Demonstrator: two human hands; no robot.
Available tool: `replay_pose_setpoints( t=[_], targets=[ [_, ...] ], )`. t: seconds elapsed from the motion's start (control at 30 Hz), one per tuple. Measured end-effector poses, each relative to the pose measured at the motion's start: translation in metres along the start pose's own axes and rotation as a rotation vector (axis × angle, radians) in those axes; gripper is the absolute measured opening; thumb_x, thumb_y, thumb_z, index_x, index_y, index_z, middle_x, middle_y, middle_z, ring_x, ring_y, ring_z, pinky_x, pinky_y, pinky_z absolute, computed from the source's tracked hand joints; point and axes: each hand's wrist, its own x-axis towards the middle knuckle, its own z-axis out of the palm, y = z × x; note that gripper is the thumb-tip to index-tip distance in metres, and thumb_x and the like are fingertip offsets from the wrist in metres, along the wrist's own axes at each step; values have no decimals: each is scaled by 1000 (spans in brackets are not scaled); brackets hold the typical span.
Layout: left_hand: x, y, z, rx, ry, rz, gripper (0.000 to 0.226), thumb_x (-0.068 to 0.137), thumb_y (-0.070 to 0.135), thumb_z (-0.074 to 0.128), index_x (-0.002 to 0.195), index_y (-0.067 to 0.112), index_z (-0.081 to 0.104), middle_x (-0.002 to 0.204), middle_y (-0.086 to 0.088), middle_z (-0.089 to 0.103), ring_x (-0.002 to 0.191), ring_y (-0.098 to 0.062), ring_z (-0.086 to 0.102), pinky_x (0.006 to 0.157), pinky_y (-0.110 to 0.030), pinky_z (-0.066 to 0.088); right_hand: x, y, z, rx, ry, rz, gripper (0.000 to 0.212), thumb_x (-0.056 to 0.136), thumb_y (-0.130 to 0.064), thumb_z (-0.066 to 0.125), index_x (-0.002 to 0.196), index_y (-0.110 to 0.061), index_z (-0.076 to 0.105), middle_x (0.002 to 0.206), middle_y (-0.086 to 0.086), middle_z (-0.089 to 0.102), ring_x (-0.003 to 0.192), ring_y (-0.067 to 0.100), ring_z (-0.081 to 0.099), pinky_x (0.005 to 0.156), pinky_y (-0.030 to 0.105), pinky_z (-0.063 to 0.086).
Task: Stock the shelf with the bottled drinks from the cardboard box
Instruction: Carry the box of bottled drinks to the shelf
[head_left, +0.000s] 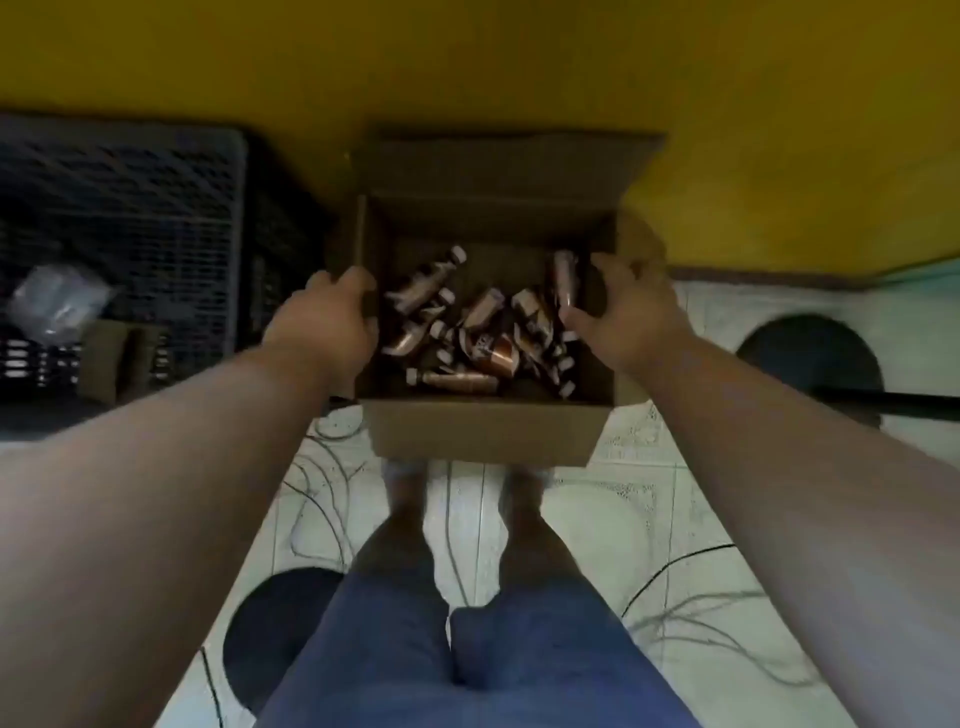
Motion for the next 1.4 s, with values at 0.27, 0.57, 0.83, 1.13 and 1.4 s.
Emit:
replay_pose_setpoints(
  t=[0.27, 0.57, 0.83, 1.13, 1.4],
  targets=[
    [82, -10, 99, 154, -92, -162, 68, 89, 48, 53, 145, 40, 14, 152, -26, 13, 117, -55, 43, 92, -55, 44, 87, 64, 96, -151, -92, 200, 72, 87, -55, 59, 147, -37, 23, 143, 22, 34, 125, 46, 43, 100, 53, 44],
    [122, -42, 123, 73, 63, -84, 78, 87, 37, 63, 146, 51, 13, 123, -28, 50, 103, -51, 55, 83, -53, 49, 120, 94, 119, -53, -15, 137, 75, 84, -39, 72, 148, -30, 34, 135, 14, 58, 119, 38, 57, 96, 50, 50],
    [131, -50, 113, 27, -8, -91, 45, 89, 14, 57, 132, 27, 56, 130, -18, 58, 114, -41, 55, 94, -47, 48, 124, 98, 116, -185, 27, 131, 60, 94, -10, 54, 148, -29, 37, 131, 26, 56, 115, 47, 55, 91, 52, 50],
    [36, -26, 52, 86, 76, -87, 62, 91, 12, 55, 145, 35, 36, 134, -17, 54, 110, -41, 57, 82, -48, 54, 49, 90, 53, -243, 12, 85, 62, 93, -10, 52, 149, -31, 35, 136, 22, 54, 119, 45, 53, 94, 48, 49],
    [-99, 28, -76, 66, 170, -66, 68, 88, 11, 59, 143, 43, 35, 133, -11, 57, 108, -33, 61, 79, -43, 57, -109, 83, -74, -248, 127, 214, 60, 94, -15, 55, 147, -37, 36, 134, 15, 57, 110, 35, 60, 75, 39, 54]
  ],
)
